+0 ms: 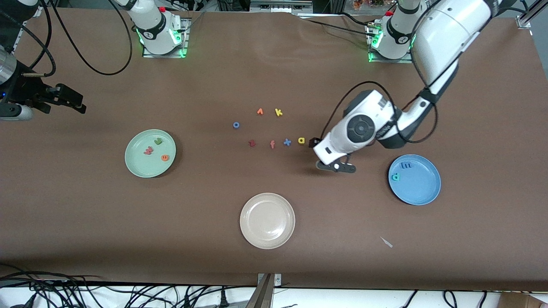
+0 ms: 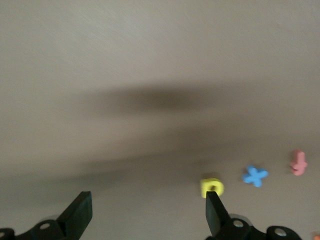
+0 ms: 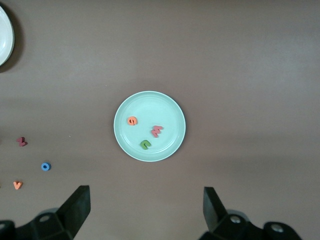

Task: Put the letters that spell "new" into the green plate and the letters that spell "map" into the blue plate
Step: 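Grasp the yellow d among the letters with the left gripper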

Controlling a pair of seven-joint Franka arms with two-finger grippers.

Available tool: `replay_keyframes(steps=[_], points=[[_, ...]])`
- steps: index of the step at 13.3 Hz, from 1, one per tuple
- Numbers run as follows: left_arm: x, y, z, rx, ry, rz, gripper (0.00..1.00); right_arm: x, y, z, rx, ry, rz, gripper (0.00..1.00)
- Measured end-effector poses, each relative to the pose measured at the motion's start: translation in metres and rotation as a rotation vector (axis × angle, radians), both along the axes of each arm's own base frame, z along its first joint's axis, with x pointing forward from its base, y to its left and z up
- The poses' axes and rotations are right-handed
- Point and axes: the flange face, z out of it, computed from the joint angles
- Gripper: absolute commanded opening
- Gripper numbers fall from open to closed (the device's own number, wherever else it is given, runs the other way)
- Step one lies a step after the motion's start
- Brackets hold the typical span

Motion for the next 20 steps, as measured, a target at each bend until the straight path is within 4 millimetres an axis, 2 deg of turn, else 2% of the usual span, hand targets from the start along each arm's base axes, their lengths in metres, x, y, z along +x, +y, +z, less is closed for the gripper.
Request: replay_keyframes(steps=[2, 4, 7, 9, 12, 14, 18, 20], points=[[-0.029, -0.031, -0.014, 0.004, -0.031, 0.038, 1.0, 0.0, 0.001, 0.0, 0.0, -0.004, 0.001, 1.0], [-0.048, -0.049, -0.021, 0.031, -0.067, 0.054, 0.97, 0.001, 0.001, 0.0, 0.0, -0.007, 0.001, 1.0], [-0.062, -0.065, -0.032, 0.066, -0.122, 0.06, 0.93, 0.001, 0.003, 0.0, 0.0, -0.01, 0.005, 1.0], [-0.065, -0.066, -0.046, 0.071, -0.134, 0.052, 0.9, 0.001, 0.005, 0.0, 0.0, -0.01, 0.009, 1.0], [-0.067, -0.064, -0.06, 0.069, -0.119, 0.049, 0.72, 0.002, 0.007, 0.0, 0.0, -0.01, 0.012, 1.0], [-0.068, -0.066, -0.062, 0.068, -0.115, 0.047, 0.57, 0.002, 0.007, -0.001, 0.0, -0.009, 0.012, 1.0], [-0.072, -0.069, -0.067, 0.079, -0.121, 0.028, 0.4, 0.002, 0.007, -0.002, 0.0, -0.007, 0.012, 1.0], [-0.072, -0.07, -0.066, 0.08, -0.127, 0.023, 0.27, 0.002, 0.007, -0.002, 0.0, -0.007, 0.012, 1.0]])
